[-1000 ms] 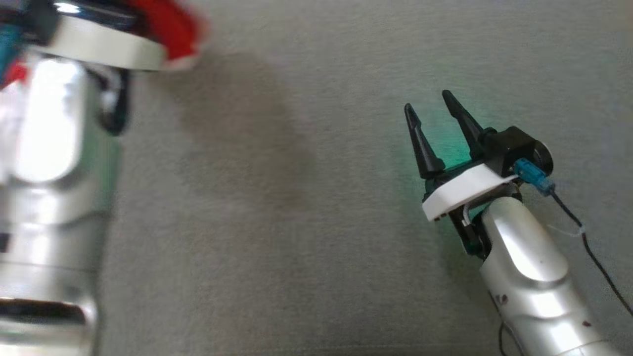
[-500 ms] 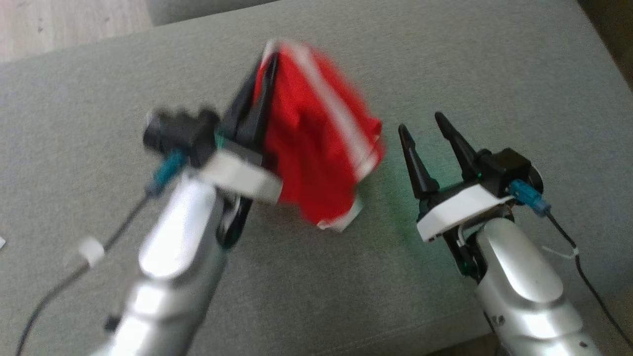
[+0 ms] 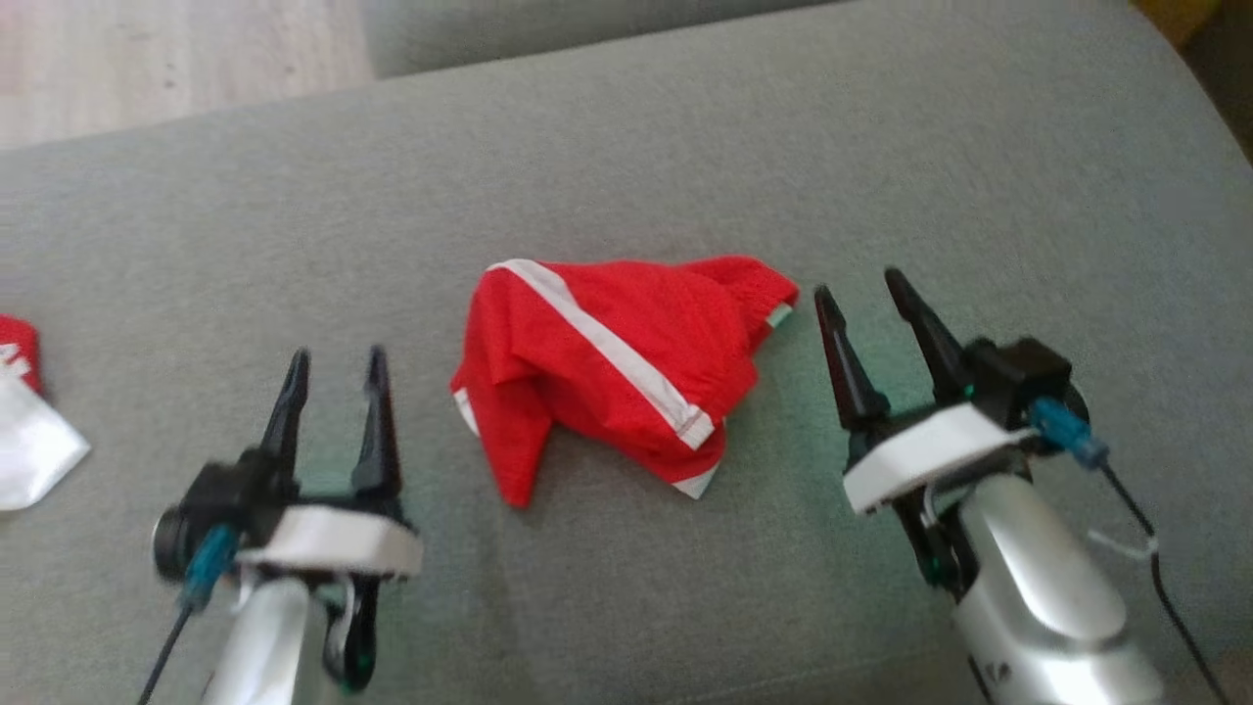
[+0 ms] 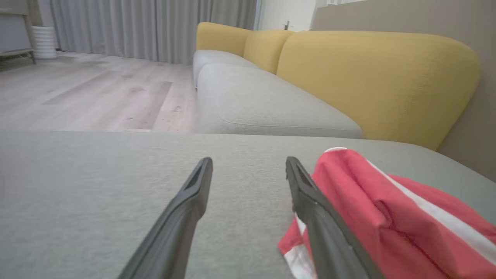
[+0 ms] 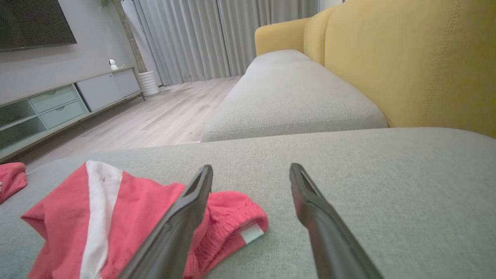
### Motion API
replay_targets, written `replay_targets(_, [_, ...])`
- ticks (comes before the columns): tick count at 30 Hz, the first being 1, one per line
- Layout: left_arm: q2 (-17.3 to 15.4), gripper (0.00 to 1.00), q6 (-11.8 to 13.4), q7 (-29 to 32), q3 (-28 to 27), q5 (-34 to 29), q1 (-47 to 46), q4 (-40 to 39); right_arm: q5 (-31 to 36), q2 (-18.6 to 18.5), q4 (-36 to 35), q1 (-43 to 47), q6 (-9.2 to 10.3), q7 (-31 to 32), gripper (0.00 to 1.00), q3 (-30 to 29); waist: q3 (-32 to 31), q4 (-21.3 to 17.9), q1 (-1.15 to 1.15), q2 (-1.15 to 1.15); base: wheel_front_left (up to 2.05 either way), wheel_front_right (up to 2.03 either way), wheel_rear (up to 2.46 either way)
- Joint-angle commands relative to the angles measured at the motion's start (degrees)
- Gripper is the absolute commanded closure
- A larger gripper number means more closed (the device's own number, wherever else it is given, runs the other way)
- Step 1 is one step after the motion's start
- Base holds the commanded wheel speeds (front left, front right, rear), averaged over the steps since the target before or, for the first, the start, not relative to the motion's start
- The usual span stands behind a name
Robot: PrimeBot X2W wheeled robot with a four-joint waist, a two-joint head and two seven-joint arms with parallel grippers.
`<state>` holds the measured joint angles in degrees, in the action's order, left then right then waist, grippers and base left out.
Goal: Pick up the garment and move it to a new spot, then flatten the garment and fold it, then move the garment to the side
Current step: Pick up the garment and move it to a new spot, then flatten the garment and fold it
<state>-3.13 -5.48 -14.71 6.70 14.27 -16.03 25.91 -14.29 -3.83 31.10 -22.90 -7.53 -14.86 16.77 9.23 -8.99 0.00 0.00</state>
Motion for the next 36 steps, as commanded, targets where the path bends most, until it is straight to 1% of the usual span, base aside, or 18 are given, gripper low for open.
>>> replay_targets(1, [-0.29,0.0,-0.02,-0.29,-3.3,-1.0,1.05,-2.87,-0.33,0.94,-1.67,1.36,0.04,-0.14,0.0,0.52,-1.82,1.83,0.0,0.0,0.0,0.0,0.0])
replay_targets(7, [0.08,0.0,-0.82,-0.29,-7.94,-3.43,9.3,-7.02,-0.24,0.95,-1.06,5.11,0.04,-0.14,0.0,0.27,-5.14,3.48,0.0,0.0,0.0,0.0,0.0])
replay_targets(10, [0.19,0.0,-1.06,-0.29,-9.19,-3.64,13.33,-8.59,-0.33,0.95,-0.78,7.08,0.04,-0.14,0.0,0.37,-6.39,3.79,0.0,0.0,0.0,0.0,0.0])
replay_targets(14, [0.22,0.0,-0.73,-0.29,-9.21,-1.99,16.78,-10.12,-0.11,0.95,-0.58,8.88,0.04,-0.14,0.0,0.31,-7.15,4.12,0.0,0.0,0.0,0.0,0.0])
replay_targets(15, [0.23,0.0,-0.14,-0.29,-8.99,-1.63,17.57,-10.46,0.04,0.95,-0.53,9.2,0.04,-0.14,0.0,0.16,-7.2,4.28,0.0,0.0,0.0,0.0,0.0])
replay_targets(17, [0.23,0.0,0.5,-0.29,-8.92,-1.11,17.8,-10.61,0.13,0.95,-0.52,9.36,0.04,-0.14,0.0,0.1,-7.19,4.4,0.0,0.0,0.0,0.0,0.0])
replay_targets(20, [0.24,0.0,0.68,-0.29,-8.46,-0.94,17.74,-10.67,-0.09,0.95,-0.62,9.29,0.04,-0.14,0.0,0.33,-7.06,4.69,0.0,0.0,0.0,0.0,0.0])
replay_targets(23, [0.24,0.0,0.54,-0.29,-7.69,-0.95,17.29,-10.43,-1.7,0.95,-0.67,9.26,0.04,-0.14,0.0,2.88,-6.77,5.41,0.0,0.0,0.0,0.0,0.0])
replay_targets(28, [0.24,0.0,0.37,-0.29,-5.71,-0.58,16.26,-9.84,-7.06,0.95,1.31,8.82,0.04,-0.14,0.0,9.94,-5.8,7.82,0.0,0.0,0.0,0.0,0.0])
replay_targets(29, [0.24,0.0,0.37,-0.29,-5.71,-0.58,16.26,-9.84,-7.06,0.95,1.31,8.82,0.04,-0.14,0.0,9.94,-5.8,7.82,0.0,0.0,0.0,0.0,0.0])
replay_targets(32, [0.24,0.0,0.34,-0.29,-4.95,-0.46,15.85,-9.48,-10.64,0.95,3.49,7.86,0.04,-0.14,0.0,12.45,-5.24,9.67,0.0,0.0,0.0,0.0,0.0])
replay_targets(36, [0.24,0.0,0.26,-0.29,-4.93,-0.57,15.83,-9.46,-12.67,0.95,5.14,6.53,0.04,-0.14,0.0,13.22,-4.54,11.47,0.0,0.0,0.0,0.0,0.0])
